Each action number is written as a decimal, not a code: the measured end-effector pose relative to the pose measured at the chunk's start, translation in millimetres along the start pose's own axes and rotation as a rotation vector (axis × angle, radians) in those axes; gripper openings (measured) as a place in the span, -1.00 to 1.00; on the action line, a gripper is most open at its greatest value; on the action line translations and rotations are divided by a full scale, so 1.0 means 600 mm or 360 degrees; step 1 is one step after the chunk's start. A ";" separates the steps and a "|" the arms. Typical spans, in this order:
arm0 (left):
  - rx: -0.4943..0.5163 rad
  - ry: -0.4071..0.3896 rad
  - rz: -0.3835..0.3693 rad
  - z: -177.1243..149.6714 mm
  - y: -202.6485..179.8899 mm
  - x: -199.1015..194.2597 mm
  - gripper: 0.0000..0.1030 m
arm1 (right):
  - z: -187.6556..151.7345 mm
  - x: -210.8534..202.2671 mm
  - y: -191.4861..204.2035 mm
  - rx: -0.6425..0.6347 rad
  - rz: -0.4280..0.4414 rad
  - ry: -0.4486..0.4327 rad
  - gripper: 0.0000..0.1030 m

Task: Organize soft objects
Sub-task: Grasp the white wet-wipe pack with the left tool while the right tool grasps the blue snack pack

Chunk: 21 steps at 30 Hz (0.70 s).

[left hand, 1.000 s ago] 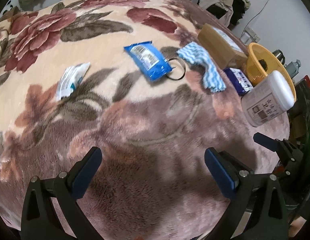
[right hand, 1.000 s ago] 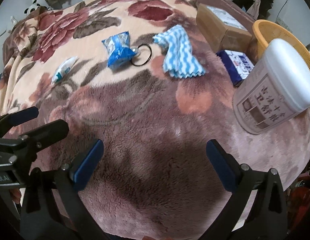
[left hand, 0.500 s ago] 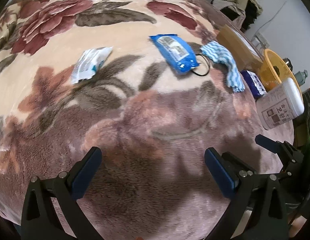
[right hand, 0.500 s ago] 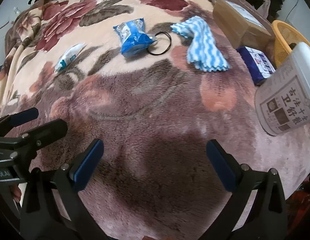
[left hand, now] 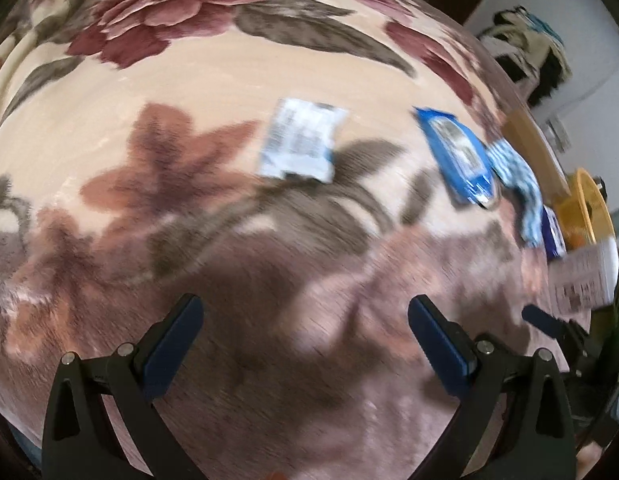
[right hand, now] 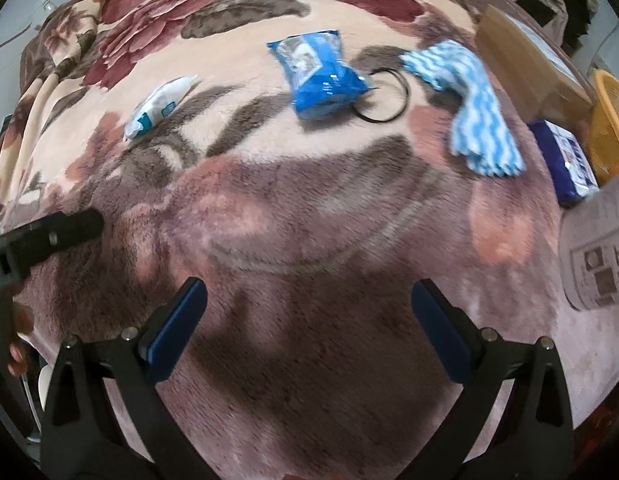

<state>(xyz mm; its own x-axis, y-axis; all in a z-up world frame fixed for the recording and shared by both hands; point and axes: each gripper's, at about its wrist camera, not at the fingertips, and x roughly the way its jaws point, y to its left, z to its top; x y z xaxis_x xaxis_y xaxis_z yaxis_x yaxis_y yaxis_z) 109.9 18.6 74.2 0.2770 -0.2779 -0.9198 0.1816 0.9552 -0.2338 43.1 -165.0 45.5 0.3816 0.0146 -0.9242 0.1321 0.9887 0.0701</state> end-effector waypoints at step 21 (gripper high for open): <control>-0.0057 0.0086 0.0023 0.181 0.003 0.123 0.79 | 0.205 0.035 -0.009 0.0023 -0.0043 -0.0115 0.99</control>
<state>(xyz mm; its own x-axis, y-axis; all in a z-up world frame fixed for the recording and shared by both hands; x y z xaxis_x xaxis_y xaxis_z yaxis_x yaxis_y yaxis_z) 232.9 -11.1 40.2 0.2275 -0.2592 -0.9386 0.1436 0.9623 -0.2310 162.8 -188.5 71.6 0.4428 -0.0234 -0.8963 0.1561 0.9864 0.0513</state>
